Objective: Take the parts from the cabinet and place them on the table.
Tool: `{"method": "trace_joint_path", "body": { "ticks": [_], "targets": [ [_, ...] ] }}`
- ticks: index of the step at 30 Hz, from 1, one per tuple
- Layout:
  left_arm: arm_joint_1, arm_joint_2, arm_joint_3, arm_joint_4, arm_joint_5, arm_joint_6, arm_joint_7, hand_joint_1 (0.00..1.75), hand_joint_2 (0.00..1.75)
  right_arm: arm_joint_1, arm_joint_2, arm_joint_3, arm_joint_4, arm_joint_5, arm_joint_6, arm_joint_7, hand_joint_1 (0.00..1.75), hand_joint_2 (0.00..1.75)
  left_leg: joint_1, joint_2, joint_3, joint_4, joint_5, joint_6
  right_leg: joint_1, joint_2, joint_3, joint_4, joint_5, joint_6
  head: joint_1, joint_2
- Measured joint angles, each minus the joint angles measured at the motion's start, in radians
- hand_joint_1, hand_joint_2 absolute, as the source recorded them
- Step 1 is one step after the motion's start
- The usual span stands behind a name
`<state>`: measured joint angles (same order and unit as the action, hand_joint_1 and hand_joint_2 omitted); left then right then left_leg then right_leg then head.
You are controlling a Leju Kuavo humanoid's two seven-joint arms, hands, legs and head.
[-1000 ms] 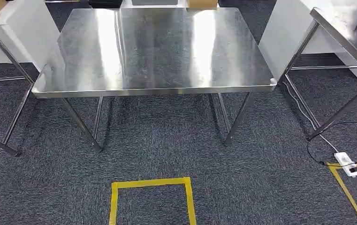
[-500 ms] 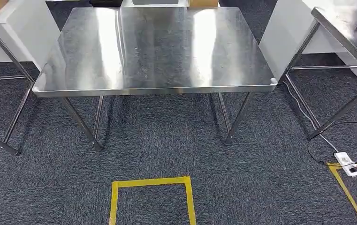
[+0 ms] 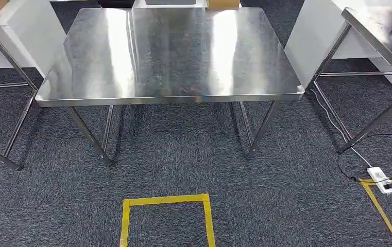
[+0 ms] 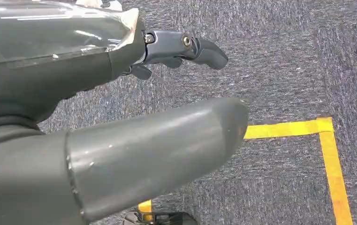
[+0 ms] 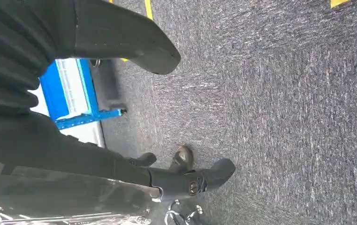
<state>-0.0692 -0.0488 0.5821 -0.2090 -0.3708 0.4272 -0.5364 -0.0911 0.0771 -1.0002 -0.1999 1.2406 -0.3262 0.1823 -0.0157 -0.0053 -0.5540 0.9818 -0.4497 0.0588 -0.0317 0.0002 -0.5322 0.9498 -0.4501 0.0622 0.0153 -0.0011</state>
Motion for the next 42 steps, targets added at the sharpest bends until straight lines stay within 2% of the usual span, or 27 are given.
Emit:
{"method": "trace_joint_path", "body": {
  "ticks": [1, 4, 5, 6, 7, 9, 10, 11, 13, 15, 17, 19, 21, 22, 24, 26, 28, 30, 31, 32, 34, 36, 37, 38, 40, 41, 42],
  "targets": [
    [0.0, 0.0, 0.0, 0.0, 0.0, 0.0, 0.0, 0.0, 0.0, 0.0, 0.0, 0.0, 0.0, 0.001, 0.001, 0.0, 0.0, 1.75, 0.0, 0.0, 0.0, 0.0, 0.0, 0.0, 0.0, 0.0, 0.0, 0.0, 0.0, 0.0, 0.0, 0.0],
    [0.0, 0.003, 0.001, 0.0, 0.001, 0.0, 0.0, 0.0, 0.0, 0.0, 0.002, 0.0, 0.0, 0.001, 0.003, -0.001, 0.0, 1.75, -0.007, -0.001, -0.003, 0.006, -0.001, 0.013, -0.009, -0.001, 0.01, -0.009, 0.009, 0.019, -0.002, 0.0],
    [0.0, 0.003, 0.001, 0.0, 0.001, 0.0, 0.0, 0.0, 0.0, 0.0, 0.001, 0.0, 0.0, 0.001, 0.003, -0.001, 0.0, 1.75, 0.004, 0.0, 0.002, -0.01, 0.009, 0.022, -0.005, 0.0, 0.008, -0.003, 0.005, 0.023, -0.001, 0.0],
    [0.0, 0.001, 0.0, 0.0, 0.001, 0.0, 0.0, 0.0, 0.0, 0.0, -0.002, 0.0, 0.0, 0.001, 0.004, -0.001, 0.0, 1.75, 0.006, 0.004, 0.006, -0.016, 0.012, 0.024, -0.007, -0.001, -0.006, 0.026, -0.017, 0.015, 0.0, 0.0],
    [-0.001, 0.001, 0.001, 0.0, 0.001, -0.001, -0.001, 0.0, 0.0, 0.0, -0.002, 0.0, 0.0, 0.001, 0.005, -0.001, 0.0, 1.75, 0.007, 0.005, 0.004, -0.016, 0.015, 0.029, -0.007, 0.0, -0.027, 0.079, -0.05, 0.004, 0.002, 0.0],
    [0.0, 0.002, 0.001, 0.0, 0.001, -0.003, -0.001, 0.0, 0.0, 0.0, -0.002, 0.0, 0.0, 0.001, 0.006, -0.001, 0.0, 1.75, 0.006, 0.008, -0.002, -0.015, 0.016, 0.03, -0.007, 0.0, -0.109, 0.259, -0.132, -0.011, 0.01, 0.0],
    [0.0, 0.003, 0.001, 0.0, 0.002, -0.003, 0.0, 0.0, 0.0, 0.002, -0.001, 0.0, 0.0, 0.001, 0.007, 0.0, 0.0, 1.75, 0.005, 0.008, -0.005, -0.014, 0.017, 0.03, -0.005, 0.0, -0.138, 0.325, -0.153, -0.01, 0.01, 0.0],
    [0.0, 0.003, 0.001, 0.0, 0.002, -0.003, 0.0, 0.0, 0.0, 0.005, -0.001, 0.0, 0.0, 0.001, 0.007, 0.002, 0.0, 1.75, 0.003, 0.007, -0.005, -0.013, 0.018, 0.028, -0.001, 0.0, -0.144, 0.343, -0.154, -0.003, 0.012, 0.0],
    [0.002, 0.002, 0.002, 0.0, 0.002, -0.003, 0.001, 0.0, 0.0, 0.006, -0.003, 0.0, 0.0, 0.001, 0.007, 0.003, 0.0, 1.75, 0.002, 0.006, -0.006, -0.009, 0.018, 0.026, 0.0, 0.0, -0.082, 0.234, -0.108, 0.01, 0.012, 0.0],
    [0.001, 0.002, 0.001, 0.0, 0.002, -0.003, 0.002, 0.0, 0.0, 0.003, -0.004, 0.0, 0.0, 0.001, 0.007, 0.003, 0.0, 1.75, 0.003, 0.005, -0.01, 0.003, 0.016, 0.017, -0.001, -0.001, 0.027, 0.037, -0.047, 0.016, 0.013, 0.0],
    [0.001, 0.003, 0.001, 0.0, 0.002, -0.003, 0.003, 0.0, 0.0, 0.001, -0.003, 0.0, 0.0, 0.001, 0.007, 0.003, 0.0, 1.75, -0.004, 0.004, -0.012, 0.01, 0.01, 0.001, 0.013, 0.001, 0.019, 0.028, -0.04, -0.017, 0.013, 0.0],
    [0.001, 0.003, 0.001, 0.0, 0.002, -0.003, 0.003, 0.0, 0.0, 0.001, -0.003, 0.0, 0.0, 0.002, 0.007, 0.003, 0.0, 1.75, -0.001, 0.003, -0.013, 0.008, 0.015, -0.01, 0.018, 0.001, 0.016, 0.03, -0.039, -0.034, 0.011, 0.0],
    [0.002, 0.004, 0.002, 0.0, 0.002, -0.001, 0.003, 0.0, 0.0, 0.0, 0.0, 0.0, 0.0, 0.002, 0.007, 0.006, 0.0, 1.75, 0.006, 0.002, -0.026, 0.027, -0.002, -0.021, 0.0, -0.001, 0.023, 0.023, -0.026, -0.053, 0.012, 0.0],
    [0.002, 0.003, 0.002, 0.0, 0.003, 0.0, 0.003, 0.0, 0.0, -0.001, 0.0, 0.0, 0.0, 0.002, 0.007, 0.006, 0.0, 1.75, 0.009, 0.002, -0.041, 0.066, -0.042, -0.029, 0.0, -0.002, 0.017, 0.023, -0.021, -0.066, 0.008, 0.0],
    [0.002, 0.005, 0.004, 0.0, 0.004, 0.0, 0.003, 0.0, 0.0, 0.001, 0.001, 0.0, 0.0, 0.003, 0.007, 0.006, 0.0, 1.75, 0.02, 0.002, -0.104, 0.222, -0.135, -0.045, 0.003, -0.002, 0.009, 0.024, -0.017, -0.07, 0.004, 0.0],
    [0.004, 0.004, 0.006, 0.0, 0.004, 0.0, 0.003, 0.0, 0.0, 0.005, 0.001, 0.0, 0.0, 0.003, 0.007, 0.006, 0.0, 1.75, 0.026, 0.002, -0.144, 0.327, -0.17, -0.053, 0.005, -0.003, 0.003, 0.027, -0.015, -0.073, 0.004, 0.0],
    [0.005, 0.004, 0.01, 0.0, 0.004, 0.0, 0.003, 0.0, 0.0, 0.005, 0.001, 0.0, 0.0, 0.003, 0.007, 0.006, 0.0, 1.75, 0.034, 0.003, -0.095, 0.251, -0.115, -0.056, 0.005, -0.003, 0.002, 0.03, -0.015, -0.072, 0.003, 0.0],
    [0.003, 0.006, 0.011, 0.0, 0.004, 0.0, 0.003, 0.0, 0.0, 0.004, 0.002, 0.0, 0.0, 0.003, 0.007, 0.006, 0.0, 1.75, 0.038, 0.003, 0.011, 0.064, -0.037, -0.052, 0.005, -0.001, 0.005, 0.032, -0.015, -0.071, 0.003, 0.0],
    [0.001, 0.006, 0.011, 0.0, 0.004, 0.0, 0.003, 0.0, 0.0, 0.004, 0.002, 0.0, 0.0, 0.003, 0.007, 0.006, 0.0, 1.75, 0.037, 0.002, 0.035, 0.018, -0.047, -0.049, 0.009, -0.002, 0.004, 0.033, -0.013, -0.067, 0.003, 0.0],
    [0.0, 0.006, 0.012, 0.0, 0.004, 0.0, 0.003, 0.0, 0.0, 0.003, 0.003, 0.0, 0.0, 0.003, 0.007, 0.006, 0.0, 1.75, 0.03, 0.002, 0.029, 0.016, -0.04, -0.043, 0.017, -0.002, -0.001, 0.035, -0.012, -0.058, 0.005, 0.0],
    [0.003, 0.005, 0.013, 0.0, 0.004, 0.0, 0.003, 0.0, 0.0, 0.002, 0.003, 0.0, 0.0, 0.004, 0.007, 0.006, 0.0, 1.75, 0.023, 0.002, 0.021, 0.02, -0.039, -0.033, 0.014, -0.002, -0.006, 0.031, -0.006, -0.043, 0.005, 0.0],
    [0.002, 0.005, 0.014, 0.0, 0.005, 0.0, 0.003, 0.0, 0.0, 0.002, 0.003, 0.0, 0.0, 0.004, 0.007, 0.006, 0.0, 1.75, 0.03, 0.004, 0.026, -0.003, -0.019, -0.009, 0.018, -0.002, -0.013, 0.035, -0.009, -0.029, 0.005, 0.0],
    [0.001, 0.002, 0.014, 0.0, 0.005, 0.0, 0.003, 0.0, 0.0, 0.002, 0.001, 0.0, 0.0, 0.004, 0.007, 0.006, 0.0, 1.75, 0.027, 0.006, 0.025, -0.007, -0.014, -0.003, 0.016, -0.001, -0.028, 0.068, -0.035, -0.034, 0.006, 0.0],
    [0.001, 0.003, 0.014, 0.0, 0.005, 0.0, 0.003, 0.0, 0.0, 0.001, 0.002, 0.0, 0.0, 0.004, 0.007, 0.006, 0.0, 1.75, 0.026, 0.006, 0.019, -0.006, -0.01, 0.004, 0.016, -0.001, -0.06, 0.137, -0.077, -0.044, 0.011, 0.0],
    [0.002, 0.003, 0.014, 0.0, 0.005, 0.0, 0.003, 0.0, 0.0, 0.002, 0.003, 0.0, 0.0, 0.004, 0.007, 0.006, 0.0, 1.75, 0.021, 0.008, 0.009, -0.005, -0.005, 0.008, 0.015, -0.001, -0.13, 0.3, -0.148, -0.052, 0.013, 0.0],
    [0.002, 0.003, 0.014, 0.0, 0.005, 0.0, 0.003, 0.0, 0.0, 0.005, 0.002, 0.0, 0.0, 0.004, 0.007, 0.006, 0.0, 1.75, 0.02, 0.008, 0.005, -0.004, -0.003, 0.009, 0.015, -0.001, -0.149, 0.349, -0.16, -0.047, 0.015, 0.0],
    [0.003, 0.003, 0.014, 0.0, 0.005, 0.0, 0.003, 0.0, 0.0, 0.006, 0.001, 0.0, 0.0, 0.004, 0.007, 0.006, 0.0, 1.75, 0.019, 0.007, 0.002, -0.003, -0.001, 0.008, 0.015, -0.001, -0.14, 0.341, -0.151, -0.04, 0.015, 0.0]
  ]
}}
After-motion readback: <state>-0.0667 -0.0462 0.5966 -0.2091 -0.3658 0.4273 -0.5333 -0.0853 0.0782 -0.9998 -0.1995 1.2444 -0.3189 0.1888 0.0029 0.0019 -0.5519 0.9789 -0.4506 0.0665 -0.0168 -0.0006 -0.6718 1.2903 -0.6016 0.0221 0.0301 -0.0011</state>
